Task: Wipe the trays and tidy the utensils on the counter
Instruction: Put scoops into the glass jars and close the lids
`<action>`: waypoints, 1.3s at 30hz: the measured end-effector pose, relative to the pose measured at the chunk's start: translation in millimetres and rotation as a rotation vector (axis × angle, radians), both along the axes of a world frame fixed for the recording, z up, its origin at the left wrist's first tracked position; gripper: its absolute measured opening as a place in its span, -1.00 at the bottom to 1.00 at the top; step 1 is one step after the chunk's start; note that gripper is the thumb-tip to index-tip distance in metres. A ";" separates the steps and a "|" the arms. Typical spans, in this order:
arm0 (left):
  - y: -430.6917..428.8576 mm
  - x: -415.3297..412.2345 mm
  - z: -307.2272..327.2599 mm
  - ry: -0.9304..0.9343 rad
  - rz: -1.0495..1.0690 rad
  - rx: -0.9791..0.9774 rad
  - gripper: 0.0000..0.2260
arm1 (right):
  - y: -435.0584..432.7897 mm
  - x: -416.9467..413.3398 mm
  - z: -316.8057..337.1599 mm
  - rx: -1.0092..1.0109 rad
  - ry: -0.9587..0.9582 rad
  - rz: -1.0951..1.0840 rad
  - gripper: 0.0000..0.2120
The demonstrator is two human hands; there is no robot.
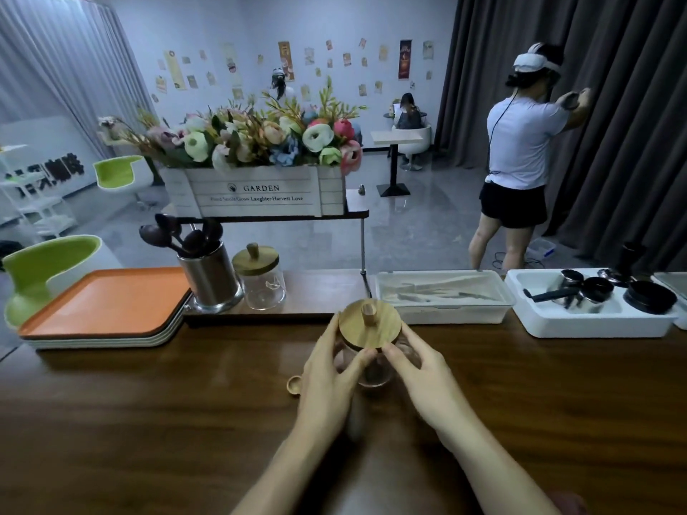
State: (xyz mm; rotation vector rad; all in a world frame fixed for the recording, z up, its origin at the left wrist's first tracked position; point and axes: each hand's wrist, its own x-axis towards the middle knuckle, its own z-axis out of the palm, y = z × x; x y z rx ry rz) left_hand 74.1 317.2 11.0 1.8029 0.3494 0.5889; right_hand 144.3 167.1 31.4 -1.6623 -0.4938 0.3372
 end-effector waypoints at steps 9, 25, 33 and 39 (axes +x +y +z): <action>89.9 70.6 32.0 -0.008 -0.007 0.109 -0.38 | 107.7 49.0 37.0 0.142 0.022 -0.152 -0.79; 139.4 132.8 4.0 0.034 0.034 0.095 -0.24 | 148.1 109.4 16.0 -0.041 0.022 -0.105 -0.60; 142.1 126.6 -0.4 0.070 0.014 0.101 -0.30 | 146.3 124.6 3.3 -0.058 -0.007 -0.109 -0.55; 133.1 75.9 -16.3 0.094 0.144 0.133 -0.42 | 133.3 92.5 15.2 -0.060 -0.165 -0.344 -0.64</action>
